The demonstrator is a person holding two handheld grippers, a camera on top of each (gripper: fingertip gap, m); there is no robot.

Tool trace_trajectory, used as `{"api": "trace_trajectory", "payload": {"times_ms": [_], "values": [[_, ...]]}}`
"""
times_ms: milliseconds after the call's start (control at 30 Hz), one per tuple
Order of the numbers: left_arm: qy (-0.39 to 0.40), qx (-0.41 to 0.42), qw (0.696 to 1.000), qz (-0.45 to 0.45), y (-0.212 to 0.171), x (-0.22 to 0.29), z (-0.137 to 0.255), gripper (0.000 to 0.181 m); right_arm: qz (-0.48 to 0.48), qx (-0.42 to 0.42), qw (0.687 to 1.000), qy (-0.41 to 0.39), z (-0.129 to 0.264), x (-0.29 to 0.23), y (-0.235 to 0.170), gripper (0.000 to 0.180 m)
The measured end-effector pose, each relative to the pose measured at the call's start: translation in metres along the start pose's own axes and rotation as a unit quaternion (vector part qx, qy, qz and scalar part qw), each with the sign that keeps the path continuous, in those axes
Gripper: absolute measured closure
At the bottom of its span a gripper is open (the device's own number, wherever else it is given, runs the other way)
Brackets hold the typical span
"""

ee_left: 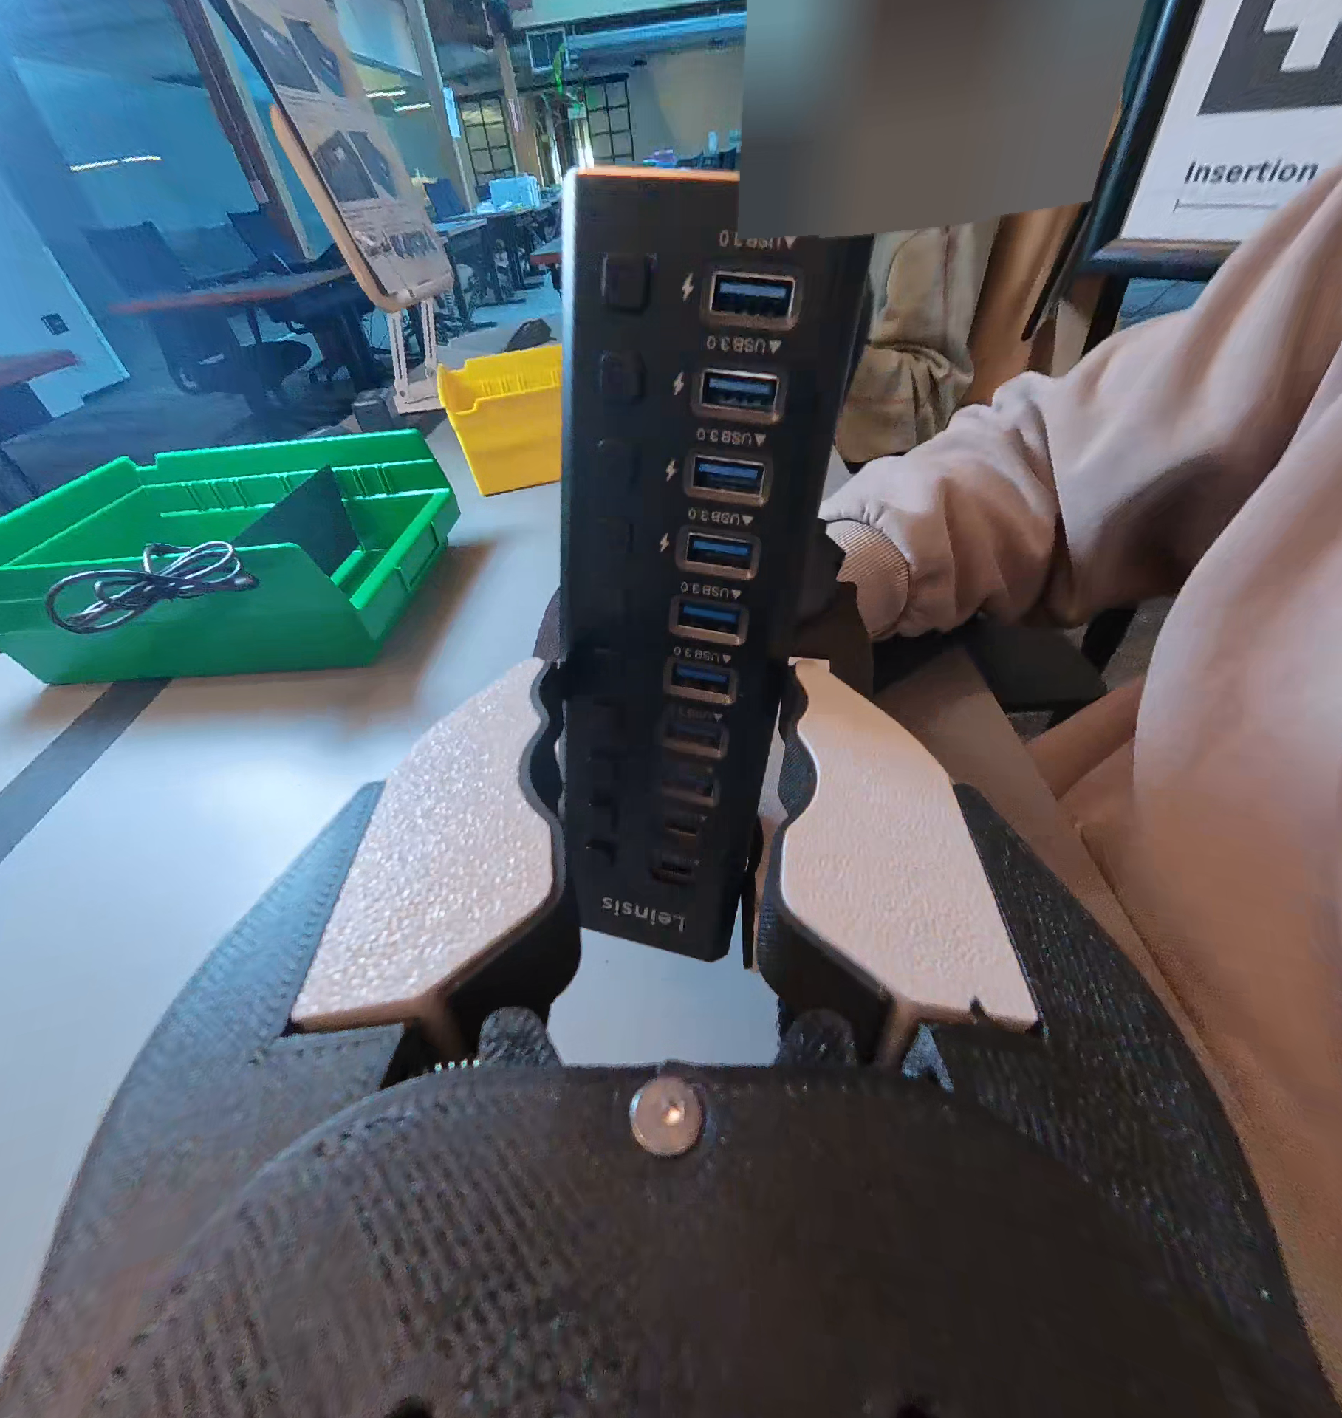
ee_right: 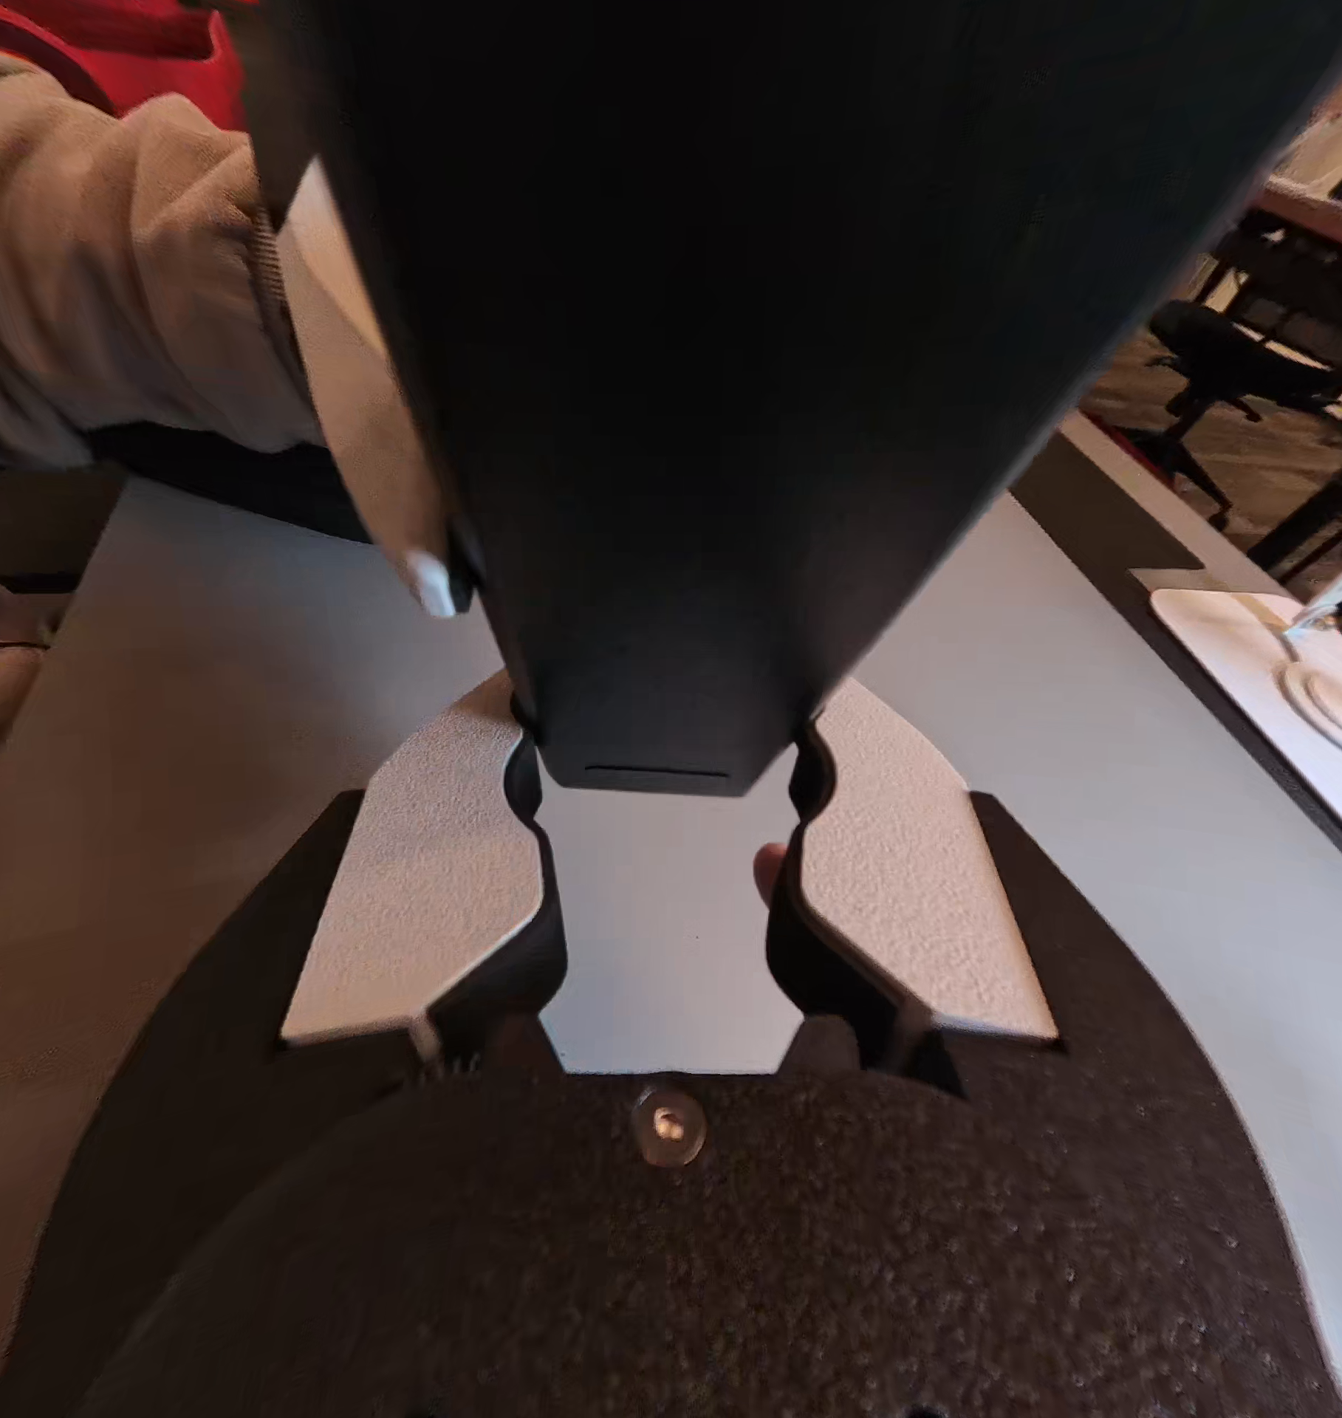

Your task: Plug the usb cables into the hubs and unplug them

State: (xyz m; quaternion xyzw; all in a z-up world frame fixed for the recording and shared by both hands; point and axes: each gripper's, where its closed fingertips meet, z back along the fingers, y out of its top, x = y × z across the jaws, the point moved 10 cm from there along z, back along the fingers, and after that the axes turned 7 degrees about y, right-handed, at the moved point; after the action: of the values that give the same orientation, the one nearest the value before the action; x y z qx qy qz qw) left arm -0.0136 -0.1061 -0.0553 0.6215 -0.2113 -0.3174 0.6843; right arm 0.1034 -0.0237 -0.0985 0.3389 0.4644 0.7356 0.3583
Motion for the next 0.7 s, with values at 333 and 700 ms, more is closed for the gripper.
{"api": "trace_trajectory", "payload": {"times_ms": [333, 700], "values": [[0.017, 0.035, 0.998, 0.052, -0.016, -0.003, 0.012, 0.109, -0.064, 0.119, 0.987, 0.084, 0.004, 0.000, -0.013, 0.119], [-0.016, -0.007, 1.000, 0.005, -0.039, 0.017, -0.014, 0.120, -0.017, 0.193, 0.978, 0.079, 0.031, -0.007, -0.004, 0.118]]}}
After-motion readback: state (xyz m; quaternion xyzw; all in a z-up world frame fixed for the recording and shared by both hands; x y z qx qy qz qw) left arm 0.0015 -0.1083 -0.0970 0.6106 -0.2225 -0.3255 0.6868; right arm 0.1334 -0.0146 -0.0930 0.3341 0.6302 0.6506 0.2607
